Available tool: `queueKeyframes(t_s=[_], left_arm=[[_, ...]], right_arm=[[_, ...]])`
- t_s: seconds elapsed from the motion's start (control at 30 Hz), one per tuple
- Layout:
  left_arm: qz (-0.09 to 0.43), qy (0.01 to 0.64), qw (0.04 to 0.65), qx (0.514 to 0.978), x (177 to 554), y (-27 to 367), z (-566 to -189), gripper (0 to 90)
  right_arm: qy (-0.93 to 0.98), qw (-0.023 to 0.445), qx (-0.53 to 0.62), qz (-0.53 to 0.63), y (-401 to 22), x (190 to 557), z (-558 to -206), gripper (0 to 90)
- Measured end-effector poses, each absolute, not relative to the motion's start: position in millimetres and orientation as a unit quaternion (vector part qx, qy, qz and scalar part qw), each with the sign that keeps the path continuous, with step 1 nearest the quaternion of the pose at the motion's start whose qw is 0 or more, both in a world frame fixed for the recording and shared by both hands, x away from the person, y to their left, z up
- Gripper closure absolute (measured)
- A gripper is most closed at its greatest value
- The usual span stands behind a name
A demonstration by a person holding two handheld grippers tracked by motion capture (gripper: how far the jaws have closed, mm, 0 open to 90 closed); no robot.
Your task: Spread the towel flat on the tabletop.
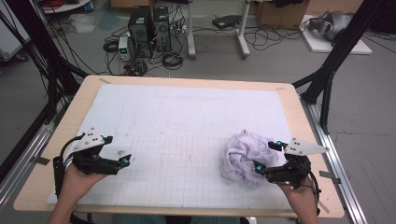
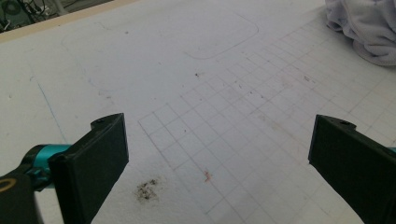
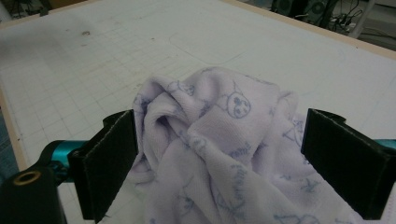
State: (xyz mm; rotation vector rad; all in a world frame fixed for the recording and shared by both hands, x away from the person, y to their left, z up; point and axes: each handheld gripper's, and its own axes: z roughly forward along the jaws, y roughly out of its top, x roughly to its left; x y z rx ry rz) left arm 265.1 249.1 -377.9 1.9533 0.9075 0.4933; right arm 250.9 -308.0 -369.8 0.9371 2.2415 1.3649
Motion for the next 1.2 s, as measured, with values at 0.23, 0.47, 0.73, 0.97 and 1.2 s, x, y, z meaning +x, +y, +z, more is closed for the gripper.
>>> queueKeyframes(t_s=[0.23, 0.47, 0.73, 0.97, 1.2], left_arm=[[0.199, 0.368, 0.448, 0.79, 266.1, 250.5, -377.3, 5.4], [0.2, 0.368, 0.449, 0.789, 265.2, 250.1, -376.6, 5.4], [0.198, 0.366, 0.45, 0.79, 265.1, 248.6, -376.8, 5.3], [0.198, 0.368, 0.451, 0.789, 264.0, 250.4, -376.8, 5.3], [0.197, 0.373, 0.451, 0.787, 264.0, 252.3, -380.4, 5.4]], right_arm=[[0.793, 0.175, 0.332, 0.48, -310.0, 251.5, -373.6, 9.9], [0.794, 0.178, 0.331, 0.478, -311.4, 247.5, -370.7, 10.0], [0.797, 0.177, 0.321, 0.479, -303.3, 253.0, -361.6, 9.9], [0.813, 0.168, 0.309, 0.465, -284.7, 272.5, -366.2, 10.0], [0.833, 0.148, 0.311, 0.433, -271.1, 288.0, -386.9, 10.0]])
